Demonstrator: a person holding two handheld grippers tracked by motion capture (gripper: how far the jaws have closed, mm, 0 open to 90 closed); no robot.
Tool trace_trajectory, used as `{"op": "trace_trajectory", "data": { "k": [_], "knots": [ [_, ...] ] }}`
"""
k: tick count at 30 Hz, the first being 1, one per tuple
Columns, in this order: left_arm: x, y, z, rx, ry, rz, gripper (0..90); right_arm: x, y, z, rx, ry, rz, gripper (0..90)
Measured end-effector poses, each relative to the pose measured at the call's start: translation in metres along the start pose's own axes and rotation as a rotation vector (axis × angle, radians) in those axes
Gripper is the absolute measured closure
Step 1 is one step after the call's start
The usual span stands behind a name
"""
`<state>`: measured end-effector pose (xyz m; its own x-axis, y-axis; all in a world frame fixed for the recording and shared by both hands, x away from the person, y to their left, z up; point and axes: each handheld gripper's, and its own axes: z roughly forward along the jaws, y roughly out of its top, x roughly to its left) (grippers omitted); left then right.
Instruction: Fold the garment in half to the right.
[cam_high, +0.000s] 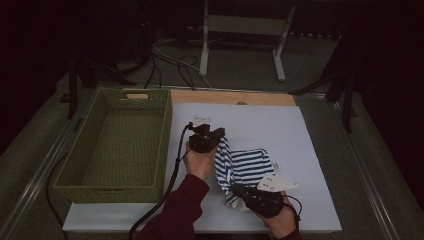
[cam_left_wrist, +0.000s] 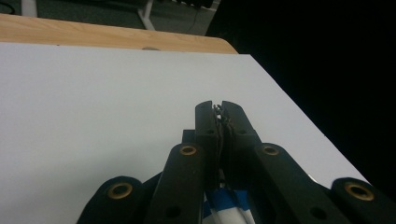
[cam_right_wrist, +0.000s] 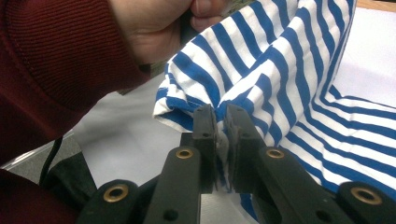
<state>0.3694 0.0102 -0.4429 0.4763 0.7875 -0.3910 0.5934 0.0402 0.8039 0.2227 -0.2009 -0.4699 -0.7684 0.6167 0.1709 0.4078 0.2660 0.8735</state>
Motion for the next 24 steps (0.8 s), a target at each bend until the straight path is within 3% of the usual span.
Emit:
{"op": "trace_trajectory", "data": {
  "k": [24],
  "knots": [
    [-0.02, 0.001, 0.023, 0.027, -0.02, 0.028, 86.6, -0.015, -0.009, -0.02, -0.011, -0.028, 0.042, 83.7]
  ]
}}
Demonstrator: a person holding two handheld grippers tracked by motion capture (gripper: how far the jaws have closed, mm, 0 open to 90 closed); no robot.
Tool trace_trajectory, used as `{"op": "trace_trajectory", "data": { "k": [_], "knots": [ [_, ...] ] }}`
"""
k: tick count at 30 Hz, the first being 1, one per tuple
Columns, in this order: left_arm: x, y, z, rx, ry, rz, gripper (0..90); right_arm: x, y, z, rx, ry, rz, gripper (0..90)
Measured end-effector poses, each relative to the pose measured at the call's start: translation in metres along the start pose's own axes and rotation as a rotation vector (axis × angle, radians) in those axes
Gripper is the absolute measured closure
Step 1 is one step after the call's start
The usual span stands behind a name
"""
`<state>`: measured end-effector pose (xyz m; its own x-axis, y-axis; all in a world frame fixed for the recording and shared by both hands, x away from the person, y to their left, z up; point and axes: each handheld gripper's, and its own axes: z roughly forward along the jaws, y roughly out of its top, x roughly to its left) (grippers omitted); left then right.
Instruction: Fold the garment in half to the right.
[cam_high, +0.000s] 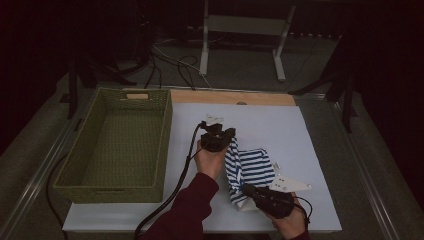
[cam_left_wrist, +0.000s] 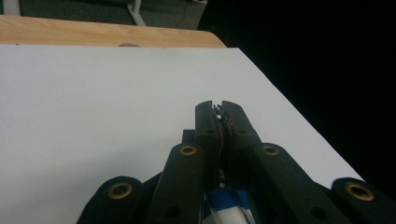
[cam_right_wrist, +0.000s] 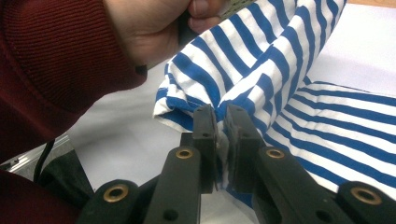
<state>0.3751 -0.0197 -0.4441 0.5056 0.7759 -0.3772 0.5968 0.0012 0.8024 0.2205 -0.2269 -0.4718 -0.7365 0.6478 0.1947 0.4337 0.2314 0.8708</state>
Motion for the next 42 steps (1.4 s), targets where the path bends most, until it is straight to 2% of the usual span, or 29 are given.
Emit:
{"op": "trace_trajectory", "data": {
  "k": [21, 42],
  "knots": [
    [-0.015, -0.001, 0.013, 0.021, -0.023, 0.026, 86.5, -0.006, -0.007, -0.01, 0.014, -0.016, 0.01, 83.6],
    [-0.021, -0.004, 0.025, 0.04, -0.025, 0.038, 86.5, -0.012, -0.013, -0.016, 0.025, -0.041, 0.016, 83.6]
  ]
}}
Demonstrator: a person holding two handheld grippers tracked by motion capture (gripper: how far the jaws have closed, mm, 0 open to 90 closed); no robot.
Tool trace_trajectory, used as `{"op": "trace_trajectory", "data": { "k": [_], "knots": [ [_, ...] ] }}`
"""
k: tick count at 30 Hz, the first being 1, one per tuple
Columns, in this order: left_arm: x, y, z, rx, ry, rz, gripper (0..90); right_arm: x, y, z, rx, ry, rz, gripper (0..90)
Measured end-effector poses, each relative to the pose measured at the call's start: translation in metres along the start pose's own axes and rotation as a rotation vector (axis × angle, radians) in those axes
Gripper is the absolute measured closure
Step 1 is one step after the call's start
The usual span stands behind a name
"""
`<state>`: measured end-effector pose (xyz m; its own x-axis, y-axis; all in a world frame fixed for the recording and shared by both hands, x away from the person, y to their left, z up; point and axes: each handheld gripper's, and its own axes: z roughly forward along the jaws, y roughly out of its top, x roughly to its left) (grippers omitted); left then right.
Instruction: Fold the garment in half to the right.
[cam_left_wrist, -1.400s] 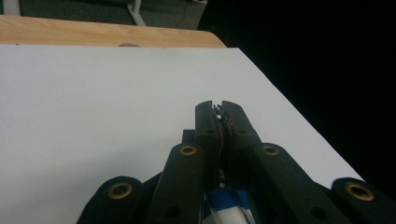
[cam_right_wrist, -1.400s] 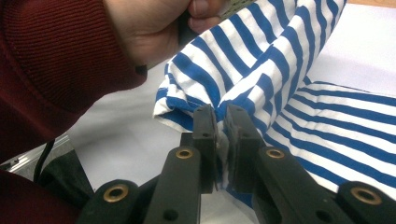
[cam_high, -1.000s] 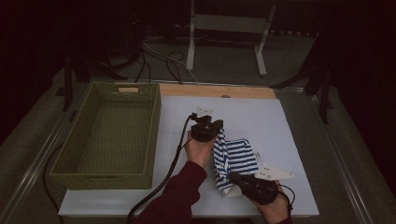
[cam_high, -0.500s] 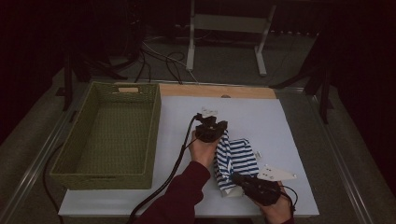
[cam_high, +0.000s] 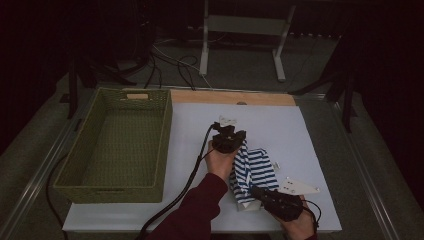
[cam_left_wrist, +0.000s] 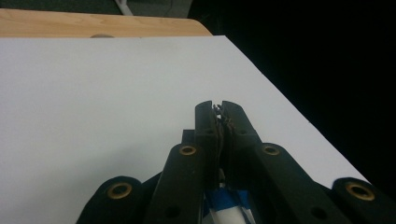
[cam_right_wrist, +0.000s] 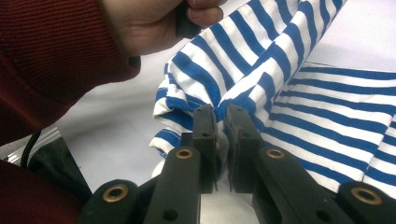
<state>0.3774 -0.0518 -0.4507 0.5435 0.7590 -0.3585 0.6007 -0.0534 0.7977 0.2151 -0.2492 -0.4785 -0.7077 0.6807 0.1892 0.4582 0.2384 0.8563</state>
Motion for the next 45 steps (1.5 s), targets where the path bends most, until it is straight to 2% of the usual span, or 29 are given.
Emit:
{"op": "trace_trajectory", "data": {
  "k": [45],
  "knots": [
    [-0.008, -0.009, 0.026, 0.035, 0.01, -0.009, 85.7, -0.013, -0.011, -0.004, 0.047, -0.041, 0.011, 82.8]
  ]
}}
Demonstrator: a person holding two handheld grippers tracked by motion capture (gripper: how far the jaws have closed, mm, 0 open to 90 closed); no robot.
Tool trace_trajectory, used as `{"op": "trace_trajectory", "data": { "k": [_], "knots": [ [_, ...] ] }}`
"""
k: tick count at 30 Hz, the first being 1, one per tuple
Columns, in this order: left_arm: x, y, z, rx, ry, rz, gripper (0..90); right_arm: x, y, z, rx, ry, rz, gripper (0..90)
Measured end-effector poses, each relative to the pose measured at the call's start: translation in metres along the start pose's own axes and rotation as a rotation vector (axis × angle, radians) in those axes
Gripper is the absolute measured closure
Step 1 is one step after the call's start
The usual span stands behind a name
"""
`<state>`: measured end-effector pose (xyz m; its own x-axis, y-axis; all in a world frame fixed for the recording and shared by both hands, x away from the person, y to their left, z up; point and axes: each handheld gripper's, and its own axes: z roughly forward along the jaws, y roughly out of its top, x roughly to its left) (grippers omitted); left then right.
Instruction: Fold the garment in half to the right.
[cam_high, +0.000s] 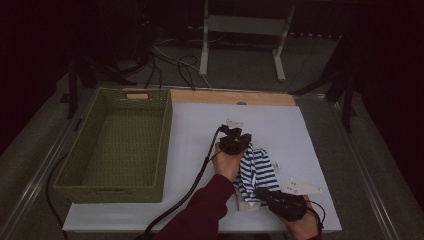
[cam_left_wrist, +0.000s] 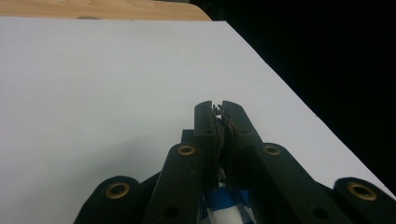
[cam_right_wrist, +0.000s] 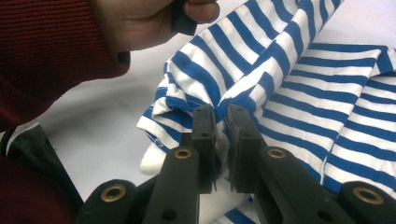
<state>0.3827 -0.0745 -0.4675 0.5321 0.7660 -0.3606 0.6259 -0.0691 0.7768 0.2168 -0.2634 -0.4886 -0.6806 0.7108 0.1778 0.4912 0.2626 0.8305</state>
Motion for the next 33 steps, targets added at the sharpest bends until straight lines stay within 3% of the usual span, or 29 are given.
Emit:
{"op": "trace_trajectory", "data": {
  "k": [33],
  "knots": [
    [-0.005, -0.011, 0.019, 0.061, -0.016, -0.002, 80.3, -0.005, -0.006, -0.002, 0.044, -0.024, 0.018, 81.8]
  ]
}}
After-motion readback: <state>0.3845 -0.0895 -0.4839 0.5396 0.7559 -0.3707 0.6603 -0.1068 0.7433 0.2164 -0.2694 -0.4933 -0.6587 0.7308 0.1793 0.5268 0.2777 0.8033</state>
